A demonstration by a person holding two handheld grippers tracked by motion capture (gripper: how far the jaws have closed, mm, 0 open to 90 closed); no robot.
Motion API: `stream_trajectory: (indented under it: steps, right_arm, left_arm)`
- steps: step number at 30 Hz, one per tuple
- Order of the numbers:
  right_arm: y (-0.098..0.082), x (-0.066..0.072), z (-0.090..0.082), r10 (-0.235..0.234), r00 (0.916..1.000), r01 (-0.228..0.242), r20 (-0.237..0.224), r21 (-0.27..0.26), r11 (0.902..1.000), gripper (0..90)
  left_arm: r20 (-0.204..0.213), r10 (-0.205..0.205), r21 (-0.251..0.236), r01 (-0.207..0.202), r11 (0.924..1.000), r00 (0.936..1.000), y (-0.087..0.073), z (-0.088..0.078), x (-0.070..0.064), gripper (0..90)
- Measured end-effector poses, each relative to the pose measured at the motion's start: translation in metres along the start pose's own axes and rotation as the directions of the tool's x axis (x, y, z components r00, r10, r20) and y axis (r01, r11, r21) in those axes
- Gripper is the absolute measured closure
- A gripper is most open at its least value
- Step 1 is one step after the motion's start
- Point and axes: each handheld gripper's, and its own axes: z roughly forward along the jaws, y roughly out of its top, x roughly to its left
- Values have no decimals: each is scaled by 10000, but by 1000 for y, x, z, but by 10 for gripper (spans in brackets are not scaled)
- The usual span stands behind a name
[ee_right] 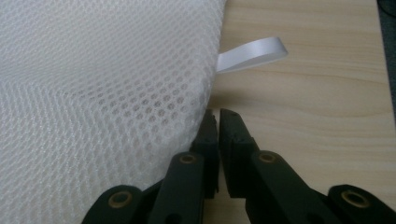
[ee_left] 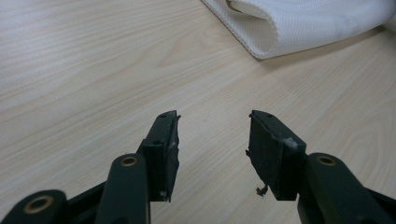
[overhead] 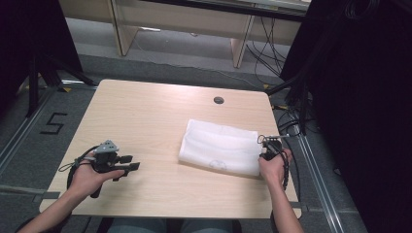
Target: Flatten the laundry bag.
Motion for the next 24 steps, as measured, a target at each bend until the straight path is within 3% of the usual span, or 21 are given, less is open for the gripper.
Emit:
stream_trajectory:
  steps: [1, 2, 4, 5, 6, 9, 10, 13, 14, 15, 24]
  right_arm:
    - [1, 4, 0, 139, 9999, -140, 32, 120, 9998, 868]
    - [2, 4, 2, -295, 9996, 295, -7, -134, 9995, 867]
    - [5, 8, 5, -513, 9986, 511, -97, -253, 9984, 861]
    - [6, 12, 5, -326, 9993, 324, -207, -112, 9994, 859]
    - [8, 14, 7, -576, 9981, 571, -217, -231, 9981, 857]
    - [12, 22, 9, -413, 9988, 415, -256, 76, 9991, 855]
    - [16, 27, 13, -891, 9957, 889, -272, -89, 9960, 853]
    - [21, 39, 17, -975, 9946, 968, -366, -194, 9951, 848]
    - [23, 45, 16, -727, 9963, 730, -455, 48, 9973, 845]
    - [25, 47, 18, -1048, 9935, 1042, -441, -151, 9944, 845]
    - [36, 76, 25, -1524, 9842, 1505, -896, -285, 9882, 841]
  left_arm:
    - [14, 8, -5, -8, 10000, 10000, 0, 0, 0, 517]
    - [29, 24, 2, -24, 10000, 10000, 0, 0, -1, 517]
    - [8, 22, 9, -22, 10000, 10000, 0, 0, -2, 514]
    - [71, 57, 52, -57, 10000, 10000, -1, 0, -2, 514]
    - [101, 93, 63, -93, 9999, 9999, -1, 1, -2, 513]
    - [135, 109, 113, -111, 9999, 9998, -1, 1, -3, 511]
    - [130, 154, 119, -156, 9998, 9998, -1, 2, -3, 511]
    - [177, 171, 126, -174, 9998, 9997, -1, 2, -4, 509]
    - [177, 171, 126, -174, 9998, 9997, -1, 2, -4, 508]
    - [192, 186, 140, -189, 9997, 9996, -1, 2, -4, 508]
    - [219, 235, 171, -239, 9996, 9995, -1, 2, -5, 507]
